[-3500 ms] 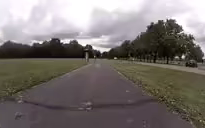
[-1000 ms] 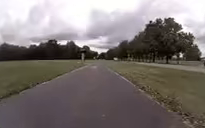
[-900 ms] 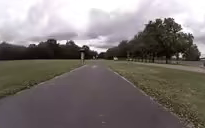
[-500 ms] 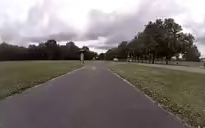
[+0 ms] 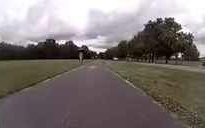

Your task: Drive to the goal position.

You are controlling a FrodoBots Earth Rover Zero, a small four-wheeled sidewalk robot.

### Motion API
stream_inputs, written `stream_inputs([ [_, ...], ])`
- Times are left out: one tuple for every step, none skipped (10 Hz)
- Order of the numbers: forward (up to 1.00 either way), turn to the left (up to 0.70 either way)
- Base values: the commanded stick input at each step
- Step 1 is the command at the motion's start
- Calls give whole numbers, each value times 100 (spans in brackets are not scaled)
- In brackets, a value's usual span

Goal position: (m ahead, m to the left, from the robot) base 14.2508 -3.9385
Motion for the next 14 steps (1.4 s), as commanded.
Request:
stream_inputs([
  [70, 14],
  [70, 0],
  [70, 0],
  [70, 0],
  [70, 0],
  [70, 0],
  [70, 0],
  [70, 0],
  [70, 0],
  [70, 0],
  [70, 0],
  [70, 0],
  [70, 0],
  [70, 0],
])
